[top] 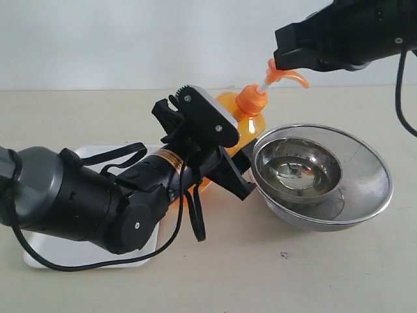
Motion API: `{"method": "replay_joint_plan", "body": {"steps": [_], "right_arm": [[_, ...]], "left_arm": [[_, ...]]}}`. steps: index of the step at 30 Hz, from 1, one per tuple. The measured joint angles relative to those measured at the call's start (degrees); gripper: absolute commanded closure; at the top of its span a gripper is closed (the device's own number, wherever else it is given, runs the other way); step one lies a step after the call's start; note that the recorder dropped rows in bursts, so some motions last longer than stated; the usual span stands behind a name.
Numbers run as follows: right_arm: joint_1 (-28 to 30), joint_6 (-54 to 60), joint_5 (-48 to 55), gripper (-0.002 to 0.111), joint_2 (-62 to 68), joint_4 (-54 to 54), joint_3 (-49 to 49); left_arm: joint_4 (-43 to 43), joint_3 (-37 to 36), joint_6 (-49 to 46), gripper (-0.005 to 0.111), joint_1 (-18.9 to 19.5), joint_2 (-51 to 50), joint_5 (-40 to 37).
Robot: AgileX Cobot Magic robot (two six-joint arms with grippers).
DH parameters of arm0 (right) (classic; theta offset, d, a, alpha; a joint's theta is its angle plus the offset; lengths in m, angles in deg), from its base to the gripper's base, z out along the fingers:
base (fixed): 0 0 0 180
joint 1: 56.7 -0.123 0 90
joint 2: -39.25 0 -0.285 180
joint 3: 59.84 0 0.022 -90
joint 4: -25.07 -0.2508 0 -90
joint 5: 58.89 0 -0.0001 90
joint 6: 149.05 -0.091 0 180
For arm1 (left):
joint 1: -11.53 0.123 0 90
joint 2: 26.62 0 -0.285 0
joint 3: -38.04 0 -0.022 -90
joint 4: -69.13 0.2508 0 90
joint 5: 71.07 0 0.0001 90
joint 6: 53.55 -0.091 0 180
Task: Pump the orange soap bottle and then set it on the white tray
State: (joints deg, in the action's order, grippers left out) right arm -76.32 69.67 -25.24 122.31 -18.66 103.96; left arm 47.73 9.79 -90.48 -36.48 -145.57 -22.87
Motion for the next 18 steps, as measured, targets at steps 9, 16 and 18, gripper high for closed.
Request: {"method": "replay_joint_plan", "body": {"steps": [9, 16, 18], "right_arm": [[-0.3, -0.5, -1.6, 0.109, -6.4, 0.5, -0.1], [-0.3, -1.6, -4.1, 0.109, -12.3, 0.7, -0.1], [-0.3, -1.9, -4.3, 0.109, -13.8, 0.7, -0.1]], "left_arm": [[-0.2, 0.0, 0.6, 0.102, -0.1, 0.0, 0.1], [-0.5, 0.0, 0.8, 0.102, -0.1, 0.0, 0.1], [-0.5, 0.0, 0.8, 0.102, -0.1, 0.0, 0.1]]}}
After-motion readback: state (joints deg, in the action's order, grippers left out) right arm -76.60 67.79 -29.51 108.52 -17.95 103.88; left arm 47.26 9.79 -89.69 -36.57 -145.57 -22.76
